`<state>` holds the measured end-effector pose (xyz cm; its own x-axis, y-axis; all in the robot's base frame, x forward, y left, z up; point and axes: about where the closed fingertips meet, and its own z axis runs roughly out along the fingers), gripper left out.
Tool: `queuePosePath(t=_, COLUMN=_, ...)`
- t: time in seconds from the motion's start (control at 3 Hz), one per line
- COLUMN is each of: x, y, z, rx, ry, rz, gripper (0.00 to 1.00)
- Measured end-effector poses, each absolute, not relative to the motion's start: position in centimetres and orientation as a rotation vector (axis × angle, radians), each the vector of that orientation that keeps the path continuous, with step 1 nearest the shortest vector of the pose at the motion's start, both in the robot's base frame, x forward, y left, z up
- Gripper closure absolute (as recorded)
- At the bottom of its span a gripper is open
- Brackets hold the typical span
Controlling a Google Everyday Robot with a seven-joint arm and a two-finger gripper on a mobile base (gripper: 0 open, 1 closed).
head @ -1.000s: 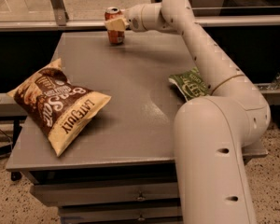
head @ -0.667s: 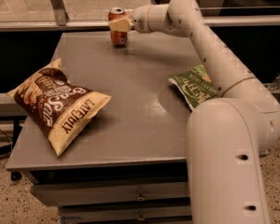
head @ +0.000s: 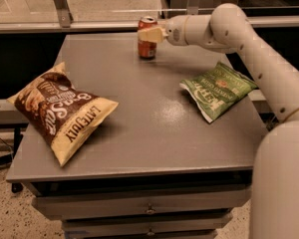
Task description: Move coke can near green jalapeno chip bag
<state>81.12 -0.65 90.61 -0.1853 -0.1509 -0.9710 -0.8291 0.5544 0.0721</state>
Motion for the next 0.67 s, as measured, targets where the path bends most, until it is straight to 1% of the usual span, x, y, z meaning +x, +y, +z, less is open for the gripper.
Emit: queuePosePath(t=0.67, x=75.2, y=-10.3, z=89.2, rx=-0.742, ry=1.770, rz=0.664, gripper=1.00)
